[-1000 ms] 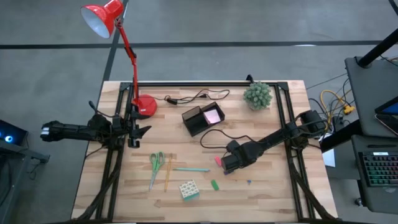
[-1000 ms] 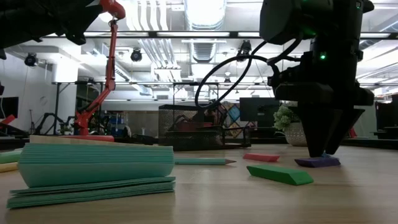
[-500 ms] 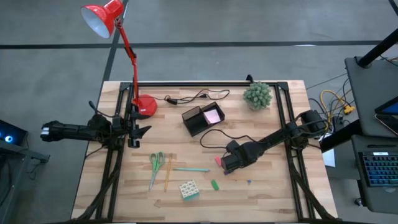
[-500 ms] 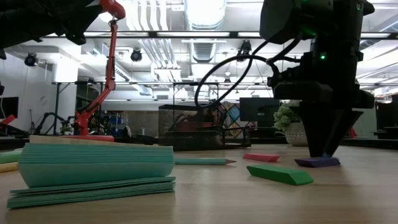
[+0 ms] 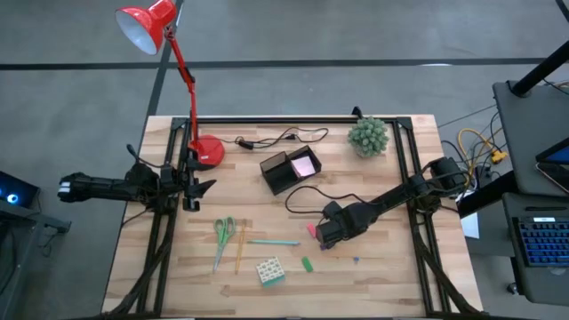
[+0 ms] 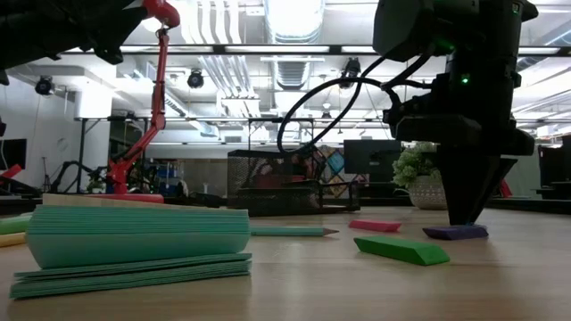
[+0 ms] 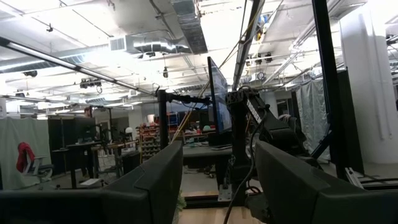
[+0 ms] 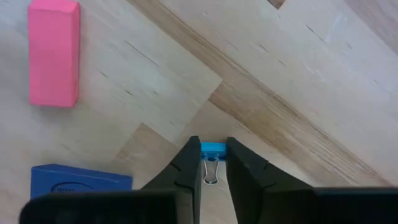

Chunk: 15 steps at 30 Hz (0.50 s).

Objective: Pick and place office supplies into organizer
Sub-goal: Put the top blue binder clip into the desk organizer

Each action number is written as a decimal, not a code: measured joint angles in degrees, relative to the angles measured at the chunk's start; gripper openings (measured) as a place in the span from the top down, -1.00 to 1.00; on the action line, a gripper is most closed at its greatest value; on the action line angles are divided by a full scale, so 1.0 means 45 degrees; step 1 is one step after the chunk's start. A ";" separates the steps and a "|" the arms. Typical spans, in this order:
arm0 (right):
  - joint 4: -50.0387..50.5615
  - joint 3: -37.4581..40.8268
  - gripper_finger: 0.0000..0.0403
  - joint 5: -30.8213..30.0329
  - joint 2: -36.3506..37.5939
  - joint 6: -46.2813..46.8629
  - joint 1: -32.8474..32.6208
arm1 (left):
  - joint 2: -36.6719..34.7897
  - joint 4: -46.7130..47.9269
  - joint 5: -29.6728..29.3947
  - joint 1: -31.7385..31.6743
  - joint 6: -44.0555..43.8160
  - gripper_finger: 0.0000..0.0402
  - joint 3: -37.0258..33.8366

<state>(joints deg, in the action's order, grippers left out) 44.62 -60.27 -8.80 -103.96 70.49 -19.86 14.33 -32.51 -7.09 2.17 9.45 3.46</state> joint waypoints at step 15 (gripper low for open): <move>0.0010 -0.0353 0.74 -0.0012 0.0044 -0.0690 0.0194 | -0.0032 0.0000 0.0000 0.0000 0.0000 0.07 0.0005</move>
<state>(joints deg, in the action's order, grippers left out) 44.66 -61.86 -8.85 -103.76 67.39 -18.98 14.18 -32.51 -7.09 2.17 9.45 3.49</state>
